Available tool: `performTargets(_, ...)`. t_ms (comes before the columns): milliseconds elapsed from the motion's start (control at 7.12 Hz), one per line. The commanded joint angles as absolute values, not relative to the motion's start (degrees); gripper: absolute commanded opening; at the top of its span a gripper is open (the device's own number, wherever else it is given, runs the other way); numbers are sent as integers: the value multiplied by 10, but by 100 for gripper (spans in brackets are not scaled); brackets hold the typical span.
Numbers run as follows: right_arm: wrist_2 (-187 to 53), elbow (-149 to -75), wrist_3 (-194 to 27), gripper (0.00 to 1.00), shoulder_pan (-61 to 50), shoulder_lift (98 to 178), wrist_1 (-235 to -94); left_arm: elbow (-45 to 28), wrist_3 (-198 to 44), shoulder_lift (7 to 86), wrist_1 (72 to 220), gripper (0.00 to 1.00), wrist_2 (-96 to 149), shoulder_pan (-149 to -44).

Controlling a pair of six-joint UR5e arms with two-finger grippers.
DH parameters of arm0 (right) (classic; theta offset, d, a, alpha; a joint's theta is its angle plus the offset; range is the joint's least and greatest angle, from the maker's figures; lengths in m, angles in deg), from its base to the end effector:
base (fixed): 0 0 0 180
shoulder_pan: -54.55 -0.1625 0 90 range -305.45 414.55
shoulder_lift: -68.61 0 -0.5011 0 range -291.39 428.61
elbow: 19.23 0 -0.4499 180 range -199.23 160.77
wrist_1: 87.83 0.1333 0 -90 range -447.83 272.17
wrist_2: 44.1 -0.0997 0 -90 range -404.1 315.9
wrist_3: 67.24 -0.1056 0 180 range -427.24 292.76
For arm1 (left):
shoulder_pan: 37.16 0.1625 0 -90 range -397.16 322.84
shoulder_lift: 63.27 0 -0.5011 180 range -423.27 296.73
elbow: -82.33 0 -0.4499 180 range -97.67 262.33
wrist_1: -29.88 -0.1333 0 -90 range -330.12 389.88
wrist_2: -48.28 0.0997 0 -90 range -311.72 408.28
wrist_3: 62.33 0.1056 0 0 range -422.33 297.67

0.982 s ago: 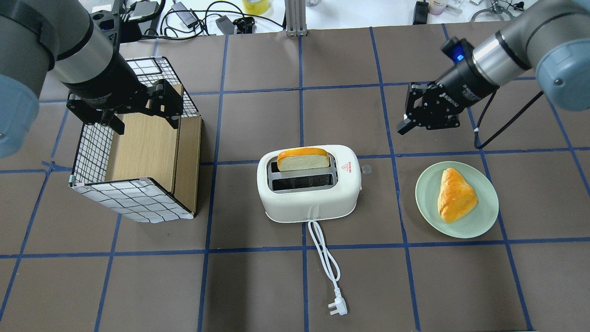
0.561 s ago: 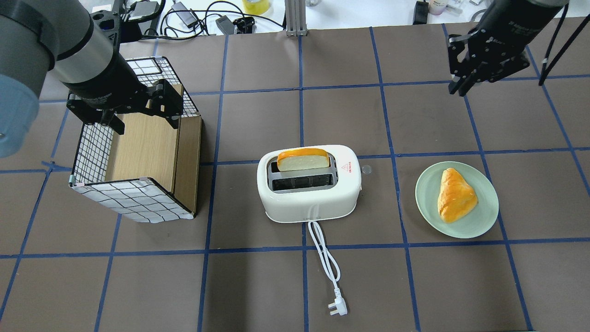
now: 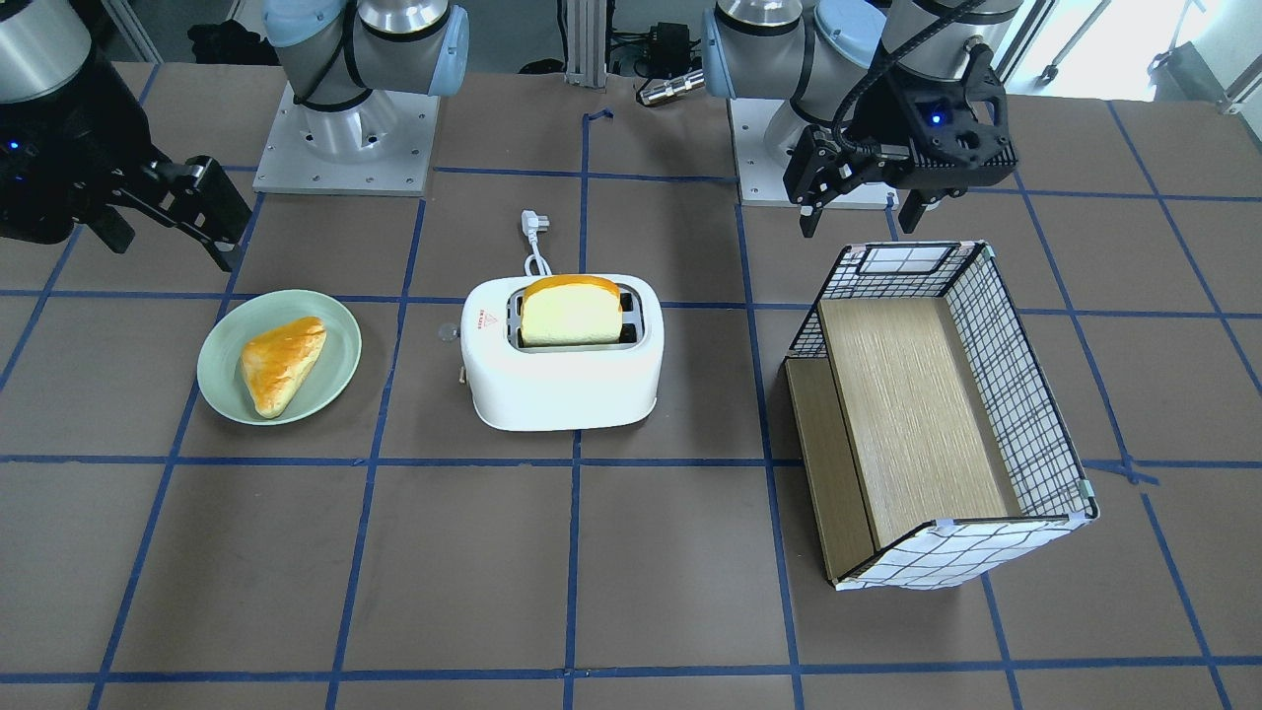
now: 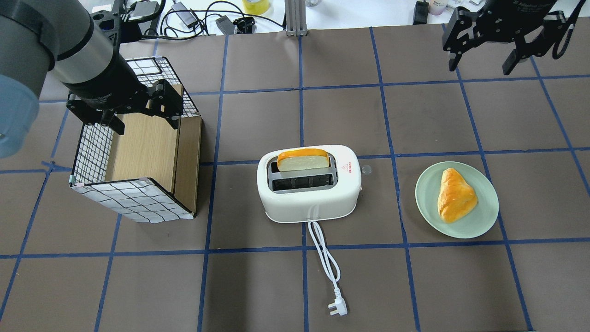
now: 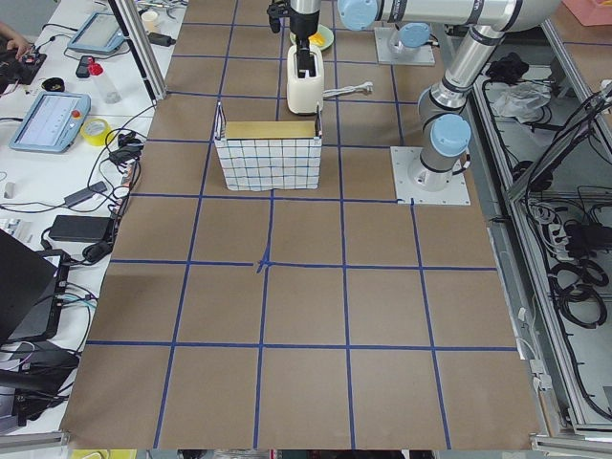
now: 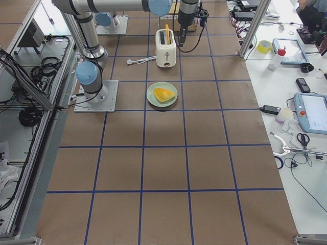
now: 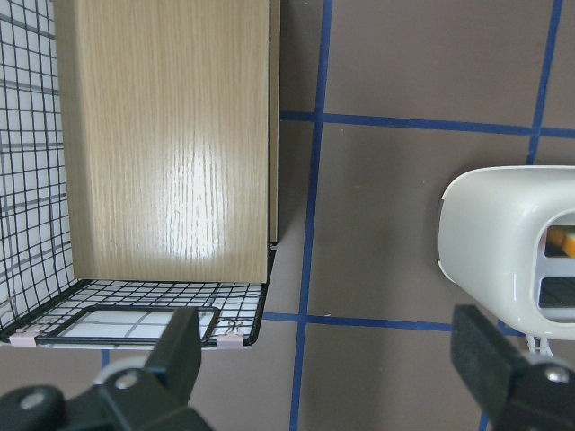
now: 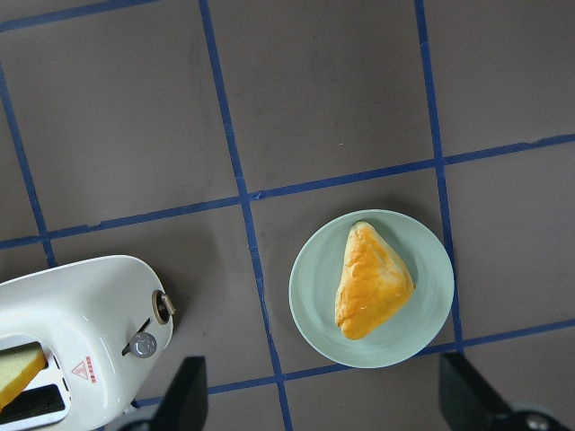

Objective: Press toaster with right arm

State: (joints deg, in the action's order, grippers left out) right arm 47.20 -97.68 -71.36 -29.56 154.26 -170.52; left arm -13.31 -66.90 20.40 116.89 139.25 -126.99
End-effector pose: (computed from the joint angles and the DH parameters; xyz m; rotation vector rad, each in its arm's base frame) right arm 0.0703 -0.5942 0.6128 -0.2721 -3.1070 -0.0035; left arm -0.1300 -0.5013 0.5670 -0.1301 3.1228 -0.1013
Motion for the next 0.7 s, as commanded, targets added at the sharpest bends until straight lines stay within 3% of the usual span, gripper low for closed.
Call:
performTargets(0, 473, -976, -715, 100, -297, 1542, -1720, -134, -669, 204, 1169, 100, 1392, -1270)
performTargets(561, 463, -983, -711, 100, -299, 1543, -1726, -134, -669, 204, 1169, 100, 1392, -1270)
